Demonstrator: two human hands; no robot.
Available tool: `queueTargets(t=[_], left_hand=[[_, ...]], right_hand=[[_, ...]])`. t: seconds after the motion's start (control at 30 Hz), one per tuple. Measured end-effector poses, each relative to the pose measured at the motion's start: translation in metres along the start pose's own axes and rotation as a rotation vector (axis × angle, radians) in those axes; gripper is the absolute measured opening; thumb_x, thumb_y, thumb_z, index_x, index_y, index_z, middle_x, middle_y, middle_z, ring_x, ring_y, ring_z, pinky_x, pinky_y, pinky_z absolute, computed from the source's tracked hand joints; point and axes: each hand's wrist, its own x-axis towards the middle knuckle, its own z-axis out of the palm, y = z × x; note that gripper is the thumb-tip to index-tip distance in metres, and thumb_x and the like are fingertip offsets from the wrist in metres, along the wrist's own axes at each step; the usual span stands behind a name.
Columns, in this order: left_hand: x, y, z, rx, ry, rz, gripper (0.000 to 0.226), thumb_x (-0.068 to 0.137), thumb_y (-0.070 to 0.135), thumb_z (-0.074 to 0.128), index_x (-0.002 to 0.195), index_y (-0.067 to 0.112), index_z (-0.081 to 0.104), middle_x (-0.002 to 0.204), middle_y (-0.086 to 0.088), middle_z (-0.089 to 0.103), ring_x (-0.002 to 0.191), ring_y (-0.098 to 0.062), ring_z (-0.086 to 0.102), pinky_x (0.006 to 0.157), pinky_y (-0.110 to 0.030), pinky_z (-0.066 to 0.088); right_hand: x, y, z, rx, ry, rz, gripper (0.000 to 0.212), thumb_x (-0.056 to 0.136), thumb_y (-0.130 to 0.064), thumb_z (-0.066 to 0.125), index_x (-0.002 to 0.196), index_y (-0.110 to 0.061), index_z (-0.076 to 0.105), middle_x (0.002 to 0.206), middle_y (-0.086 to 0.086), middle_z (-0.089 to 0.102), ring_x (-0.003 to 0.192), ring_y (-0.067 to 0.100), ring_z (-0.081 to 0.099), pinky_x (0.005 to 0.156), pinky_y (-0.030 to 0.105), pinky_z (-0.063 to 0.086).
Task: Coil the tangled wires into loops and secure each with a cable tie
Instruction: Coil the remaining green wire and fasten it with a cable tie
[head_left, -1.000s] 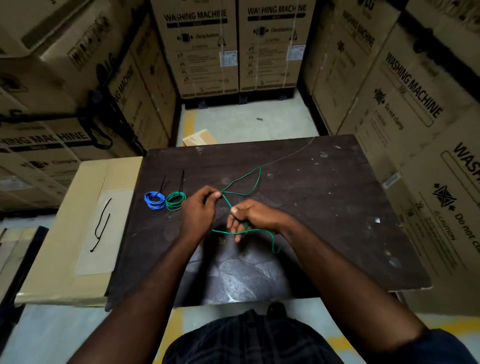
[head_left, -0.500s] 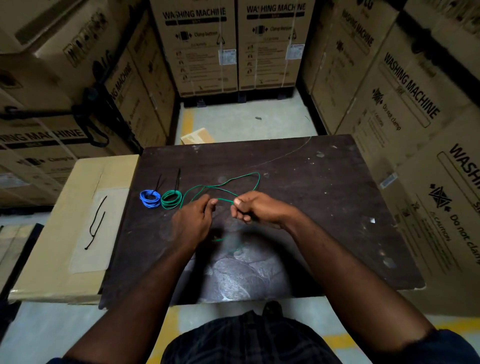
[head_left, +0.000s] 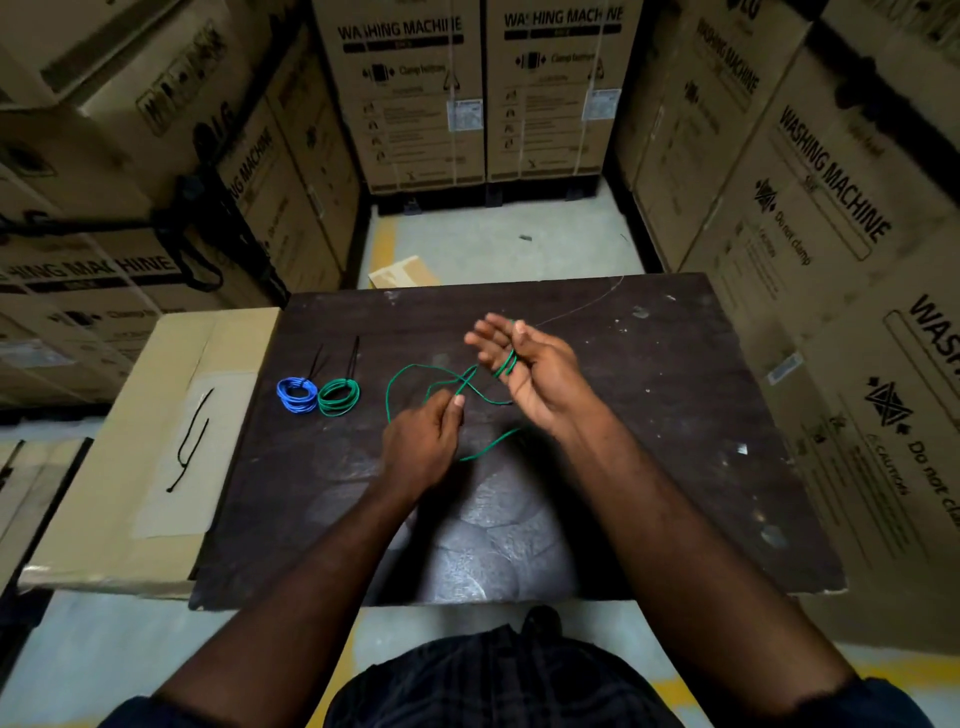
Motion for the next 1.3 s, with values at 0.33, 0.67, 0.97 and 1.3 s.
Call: queueTargets(t=[0.33, 0.67, 0.97, 1.3], left_hand=[[-0.024, 0.039, 0.003, 0.048, 0.0, 0.109, 0.043, 0.094, 0.051, 0.029, 0.083, 0.02, 0.055, 0.071, -0.005, 0.068, 0.072, -0.029, 0.066, 0.053, -0.037, 0.048], [-0.017, 0.047, -0.017, 0.026, 0.095, 0.1, 0.027, 0.09, 0.036, 0.038, 0.09, 0.022, 0.06, 0.076, -0.003, 0.069, 0.075, -0.026, 0.066, 0.056, -0.033, 0.04], [0.0, 0.024, -0.013, 0.077, 0.094, 0.058, 0.023, 0.094, 0.04, 0.042, 0.093, 0.024, 0.058, 0.086, 0.001, 0.068, 0.083, -0.025, 0.065, 0.061, -0.034, 0.044], [-0.001, -0.006, 0.019, 0.04, 0.041, 0.055, 0.031, 0.093, 0.041, 0.032, 0.075, 0.02, 0.047, 0.076, -0.008, 0.059, 0.076, -0.033, 0.053, 0.063, -0.039, 0.037]], right_hand=[[0.025, -0.015, -0.03, -0.213, 0.349, -0.251, 0.032, 0.103, -0.009, 0.031, 0.124, 0.009, 0.048, 0.13, 0.028, 0.053, 0.114, 0.036, 0.057, 0.086, 0.029, 0.049], [-0.001, 0.029, -0.071, -1.411, 0.024, -0.364, 0.033, 0.098, -0.024, 0.039, 0.093, -0.003, 0.064, 0.089, 0.015, 0.07, 0.085, 0.03, 0.066, 0.08, 0.039, 0.05], [-0.029, 0.017, -0.072, -1.582, -0.221, -0.312, 0.037, 0.098, -0.029, 0.039, 0.07, -0.014, 0.059, 0.069, 0.005, 0.062, 0.068, 0.019, 0.057, 0.068, 0.033, 0.038], [-0.041, 0.004, -0.056, -0.563, -0.022, 0.306, 0.046, 0.1, -0.023, 0.034, 0.053, -0.02, 0.032, 0.041, -0.008, 0.022, 0.032, 0.005, 0.013, 0.035, 0.014, 0.016]])
